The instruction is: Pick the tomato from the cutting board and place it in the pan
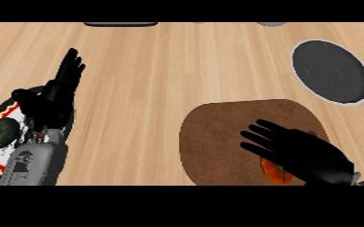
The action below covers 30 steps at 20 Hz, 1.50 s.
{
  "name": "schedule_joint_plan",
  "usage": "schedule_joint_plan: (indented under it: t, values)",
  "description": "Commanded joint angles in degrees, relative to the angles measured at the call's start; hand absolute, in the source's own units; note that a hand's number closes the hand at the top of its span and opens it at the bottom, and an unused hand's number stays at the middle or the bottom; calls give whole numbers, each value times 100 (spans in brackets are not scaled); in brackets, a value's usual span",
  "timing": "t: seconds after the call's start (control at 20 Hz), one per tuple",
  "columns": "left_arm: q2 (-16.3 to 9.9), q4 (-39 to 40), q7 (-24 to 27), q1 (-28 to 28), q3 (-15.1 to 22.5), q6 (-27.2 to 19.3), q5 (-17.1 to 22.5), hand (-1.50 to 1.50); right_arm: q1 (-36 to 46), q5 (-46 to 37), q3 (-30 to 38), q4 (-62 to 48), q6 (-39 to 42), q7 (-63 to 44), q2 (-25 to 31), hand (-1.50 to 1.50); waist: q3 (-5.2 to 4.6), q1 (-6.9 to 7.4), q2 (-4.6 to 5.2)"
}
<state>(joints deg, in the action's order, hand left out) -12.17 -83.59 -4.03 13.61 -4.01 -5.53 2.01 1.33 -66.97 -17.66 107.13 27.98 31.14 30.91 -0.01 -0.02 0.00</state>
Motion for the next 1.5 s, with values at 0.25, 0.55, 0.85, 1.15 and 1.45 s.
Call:
schedule_joint_plan:
  t: [0.25, 0.55, 0.85, 1.15, 1.45]
  values:
    - [-103, -122, 83, -295, -154, 303, 79, 0, 146, -375, -258, -665, -543, 883, 1, 150, 1, 21, 0]
    - [186, -624, -566, -140, 85, -8, -145, 0, 64, -491, 5, -540, -602, 1136, 28, 150, 2, 5, -7]
    - [156, -110, -90, -43, -28, 35, -184, 0, 282, -573, 609, -1281, 391, -1326, -1623, 150, -12, 10, 57]
    - [125, -166, -18, -170, -78, 81, -131, 0, 384, -571, 1915, -1369, 454, -3751, -3029, 150, -17, -50, 55]
    - [104, -62, -14, 39, -23, 237, -76, 0, 1904, -849, 1903, -969, -827, -6022, -3075, 150, -6, 263, 39]
